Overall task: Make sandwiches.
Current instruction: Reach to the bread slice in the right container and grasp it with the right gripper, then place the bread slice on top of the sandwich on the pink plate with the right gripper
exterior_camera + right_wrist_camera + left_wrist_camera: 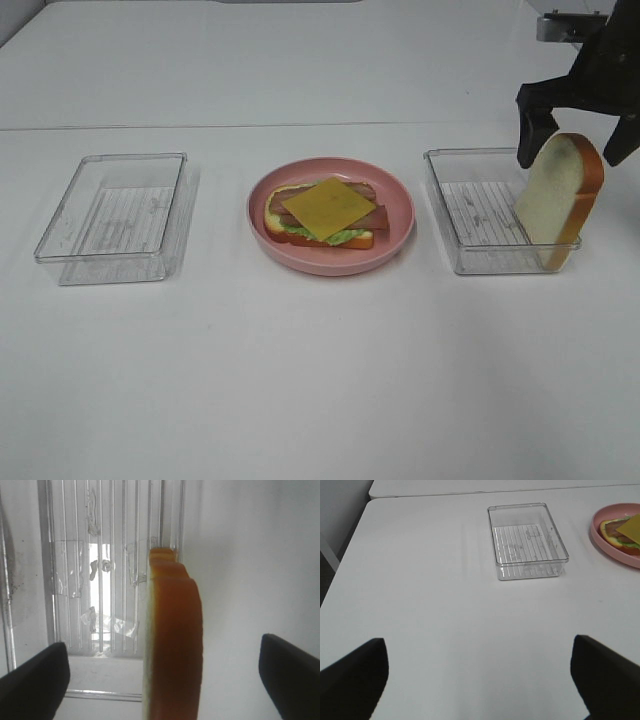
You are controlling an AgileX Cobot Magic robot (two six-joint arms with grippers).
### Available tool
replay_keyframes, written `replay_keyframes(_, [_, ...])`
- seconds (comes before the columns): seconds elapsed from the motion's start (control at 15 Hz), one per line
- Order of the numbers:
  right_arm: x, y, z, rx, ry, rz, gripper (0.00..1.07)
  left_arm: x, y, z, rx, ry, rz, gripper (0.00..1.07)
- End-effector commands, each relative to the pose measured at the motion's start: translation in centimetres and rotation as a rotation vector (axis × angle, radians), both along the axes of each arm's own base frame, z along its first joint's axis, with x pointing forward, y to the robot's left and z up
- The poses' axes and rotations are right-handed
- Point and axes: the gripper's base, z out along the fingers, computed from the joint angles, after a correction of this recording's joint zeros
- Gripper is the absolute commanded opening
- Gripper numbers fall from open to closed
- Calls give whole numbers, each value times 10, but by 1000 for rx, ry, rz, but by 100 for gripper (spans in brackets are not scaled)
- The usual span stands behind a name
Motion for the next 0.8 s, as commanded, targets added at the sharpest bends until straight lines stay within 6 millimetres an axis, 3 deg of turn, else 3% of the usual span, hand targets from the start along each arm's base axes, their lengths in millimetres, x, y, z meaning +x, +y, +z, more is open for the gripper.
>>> replay_keyframes(0.07, [3, -2, -13, 1, 20, 4, 99, -3, 0, 0, -4, -21, 2, 91])
replay_keyframes(0.27, [5, -1, -32, 7, 66, -4, 94, -3, 0, 0, -4, -21, 2, 91])
replay_keyframes(0.33, [5, -1, -32, 8, 67, -6, 86, -3, 0, 0, -4, -21, 2, 91])
replay_keyframes(0.47, [6, -1, -34, 9, 68, -27, 39, -3, 0, 0, -4, -21, 2, 91])
replay_keyframes(0.53, [6, -1, -34, 9, 69, -28, 25, -3, 0, 0, -4, -21, 2, 91])
replay_keyframes(0.6, [5, -1, -32, 9, 69, -29, 0, -3, 0, 0, -4, -21, 2, 91])
replay_keyframes(0.8, [2, 0, -15, 14, 49, -28, 0, -3, 0, 0, -4, -21, 2, 91])
